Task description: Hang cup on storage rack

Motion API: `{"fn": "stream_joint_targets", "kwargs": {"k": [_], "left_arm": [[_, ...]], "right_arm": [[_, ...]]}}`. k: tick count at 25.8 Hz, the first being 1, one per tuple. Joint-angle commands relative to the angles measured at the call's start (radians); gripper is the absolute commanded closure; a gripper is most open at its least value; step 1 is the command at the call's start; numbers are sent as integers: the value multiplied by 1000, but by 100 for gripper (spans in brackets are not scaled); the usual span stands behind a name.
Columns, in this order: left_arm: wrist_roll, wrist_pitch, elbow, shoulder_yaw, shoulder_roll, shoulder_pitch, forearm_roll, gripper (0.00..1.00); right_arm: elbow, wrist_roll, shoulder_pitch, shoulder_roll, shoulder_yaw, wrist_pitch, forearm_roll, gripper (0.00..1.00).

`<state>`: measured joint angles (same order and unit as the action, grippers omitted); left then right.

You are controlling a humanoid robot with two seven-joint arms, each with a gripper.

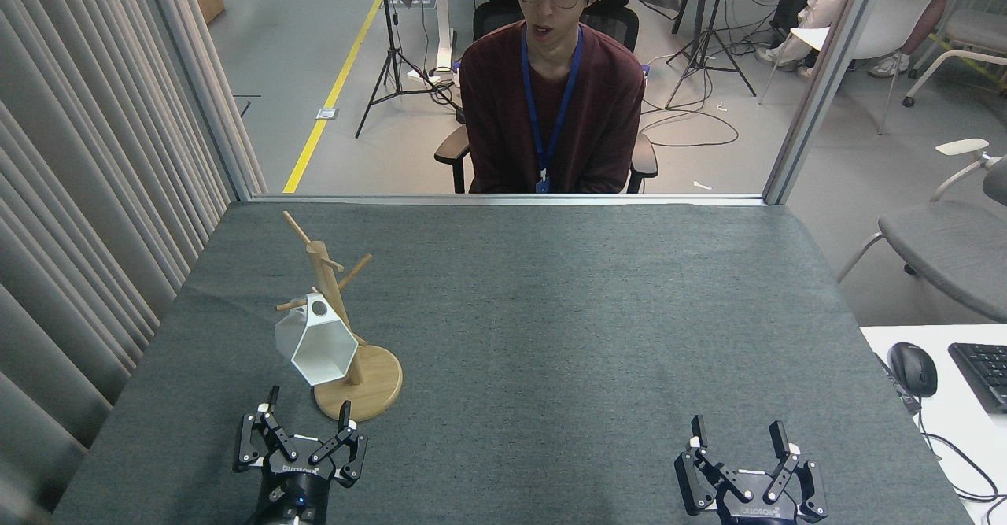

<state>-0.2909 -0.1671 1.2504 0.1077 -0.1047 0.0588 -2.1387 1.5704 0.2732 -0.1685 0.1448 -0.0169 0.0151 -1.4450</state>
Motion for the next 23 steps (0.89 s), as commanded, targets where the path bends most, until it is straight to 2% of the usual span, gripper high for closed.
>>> {"fn": "stream_joint_targets", "kwargs": {"k": [1,6,9,13,18,23], "left_arm": [[-1,44,79,1,10,-66,121,1],[15,311,303,3,31,-168,370,1],[41,374,380,0,39,-201,431,1],[82,393,440,-22,53,-240,505,1],[104,342,435,-39,56,-252,508,1],[121,336,434,-39,56,-252,507,1]], "right_arm": [[2,0,3,-5,0,0,-2,1],[11,0,-8,4,0,-11,-2,1],[28,0,-17,16,0,-37,-3,1],[51,0,-43,18,-2,-38,-3,1],[51,-2,-48,19,-6,-37,-6,1],[54,-2,-65,33,-6,-37,-15,1]]}}
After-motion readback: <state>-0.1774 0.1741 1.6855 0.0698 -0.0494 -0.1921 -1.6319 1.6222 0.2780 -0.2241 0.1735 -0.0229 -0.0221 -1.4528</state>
